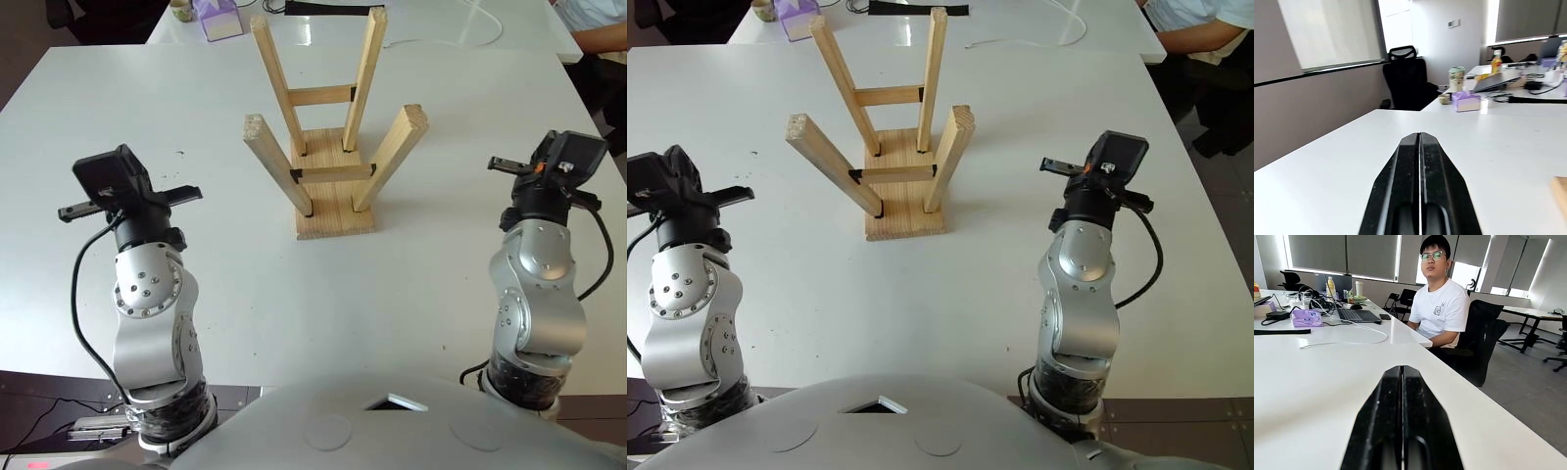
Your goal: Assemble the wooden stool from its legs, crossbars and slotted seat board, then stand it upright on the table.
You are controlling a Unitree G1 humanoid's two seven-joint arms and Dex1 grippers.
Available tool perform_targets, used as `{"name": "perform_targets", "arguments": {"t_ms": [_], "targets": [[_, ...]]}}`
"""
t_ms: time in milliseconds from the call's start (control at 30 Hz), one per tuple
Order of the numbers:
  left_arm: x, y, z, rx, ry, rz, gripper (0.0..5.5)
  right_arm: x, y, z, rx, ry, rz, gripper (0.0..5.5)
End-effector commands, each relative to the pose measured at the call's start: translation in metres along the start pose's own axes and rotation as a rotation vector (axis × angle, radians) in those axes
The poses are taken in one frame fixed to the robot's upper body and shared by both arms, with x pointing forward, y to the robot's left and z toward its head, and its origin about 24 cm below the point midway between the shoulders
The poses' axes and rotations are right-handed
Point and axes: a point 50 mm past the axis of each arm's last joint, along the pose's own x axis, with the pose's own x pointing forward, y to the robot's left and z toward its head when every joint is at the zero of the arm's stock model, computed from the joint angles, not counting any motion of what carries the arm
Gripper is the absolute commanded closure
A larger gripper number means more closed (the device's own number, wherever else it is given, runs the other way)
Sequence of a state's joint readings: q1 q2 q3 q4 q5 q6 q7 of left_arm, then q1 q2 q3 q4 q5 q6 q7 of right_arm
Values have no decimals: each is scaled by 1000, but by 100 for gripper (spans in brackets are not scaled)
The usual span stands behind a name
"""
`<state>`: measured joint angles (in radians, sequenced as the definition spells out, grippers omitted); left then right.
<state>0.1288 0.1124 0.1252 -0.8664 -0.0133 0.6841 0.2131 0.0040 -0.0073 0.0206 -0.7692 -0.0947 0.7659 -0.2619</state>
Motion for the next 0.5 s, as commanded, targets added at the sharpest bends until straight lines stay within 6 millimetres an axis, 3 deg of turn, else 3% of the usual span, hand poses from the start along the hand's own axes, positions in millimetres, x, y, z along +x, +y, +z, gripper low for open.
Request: {"name": "perform_targets", "arguments": {"t_ms": [33, 67, 133, 333, 400, 500], "targets": [[-32, -87, 25, -182, -66, -681, 549, -40, 87, 11, 117, 18, 673, 550], [-43, -101, 26, -197, -67, -815, 549, -58, 104, 16, 86, -23, 867, 550], [-46, -107, 24, -214, -47, -881, 549, -66, 110, 15, 95, -9, 963, 550], [-36, -94, 21, -215, -38, -705, 549, -62, 104, 9, 61, -2, 949, 550], [-26, -81, 16, -206, -19, -555, 549, -48, 92, 7, 58, -1, 813, 550], [-11, -50, 10, -186, 16, -319, 549, -14, 43, 6, 5, -48, 399, 550]]}}
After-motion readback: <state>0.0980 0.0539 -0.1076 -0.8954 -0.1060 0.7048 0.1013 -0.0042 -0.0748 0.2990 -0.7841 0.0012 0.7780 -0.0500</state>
